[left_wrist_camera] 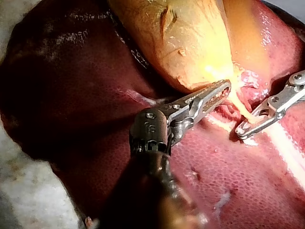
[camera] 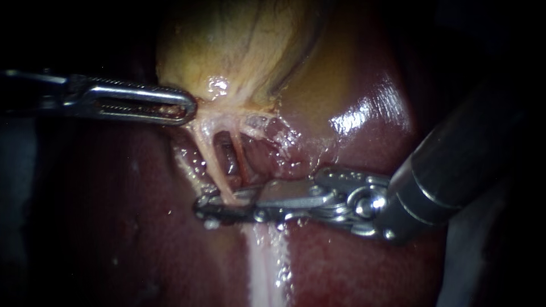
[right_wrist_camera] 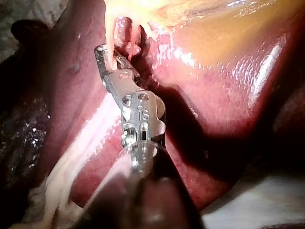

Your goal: Going back second clip left tube

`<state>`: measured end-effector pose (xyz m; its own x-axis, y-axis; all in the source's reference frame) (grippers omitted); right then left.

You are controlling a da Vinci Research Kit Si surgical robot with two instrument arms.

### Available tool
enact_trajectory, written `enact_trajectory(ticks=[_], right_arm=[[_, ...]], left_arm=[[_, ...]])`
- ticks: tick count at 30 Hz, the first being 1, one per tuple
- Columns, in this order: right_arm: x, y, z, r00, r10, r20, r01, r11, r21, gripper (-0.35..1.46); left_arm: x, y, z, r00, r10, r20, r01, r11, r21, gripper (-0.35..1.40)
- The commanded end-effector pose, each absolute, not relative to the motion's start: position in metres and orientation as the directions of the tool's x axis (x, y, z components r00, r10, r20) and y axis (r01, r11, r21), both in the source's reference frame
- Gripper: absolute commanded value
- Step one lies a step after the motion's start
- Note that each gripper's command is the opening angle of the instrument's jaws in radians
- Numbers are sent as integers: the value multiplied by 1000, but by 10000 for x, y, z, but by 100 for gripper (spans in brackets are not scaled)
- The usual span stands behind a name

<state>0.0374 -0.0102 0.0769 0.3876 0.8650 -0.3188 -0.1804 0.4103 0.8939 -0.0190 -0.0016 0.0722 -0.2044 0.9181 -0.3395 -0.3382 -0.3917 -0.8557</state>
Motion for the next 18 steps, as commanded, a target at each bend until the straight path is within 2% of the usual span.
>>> enact_trajectory(ticks=[1, 11, 12, 13, 15, 16, 18], right_arm=[[374, -102, 769, 391, 863, -319, -181, 412, 893, -35], [374, -103, 768, 395, 868, -301, -178, 394, 902, -35], [375, -104, 767, 390, 870, -303, -167, 390, 905, -24], [376, -104, 766, 373, 875, -308, -154, 386, 910, 0], [379, -104, 764, 368, 855, -364, -127, 434, 892, 31], [383, -104, 763, 370, 835, -406, -115, 475, 872, 40], [387, -103, 763, 364, 819, -444, -108, 511, 853, 47]], left_arm=[[-190, -16, 721, -204, 918, -340, -339, -392, -855, -35], [-190, -16, 721, -204, 918, -340, -339, -392, -855, -35], [-190, -16, 721, -204, 918, -340, -339, -392, -855, -35], [-190, -16, 720, -204, 918, -340, -339, -392, -855, -35], [-190, -16, 720, -204, 918, -340, -339, -392, -855, -35], [-190, -16, 720, -204, 918, -340, -339, -392, -855, -35], [-190, -16, 720, -204, 918, -340, -339, -392, -855, -35]])
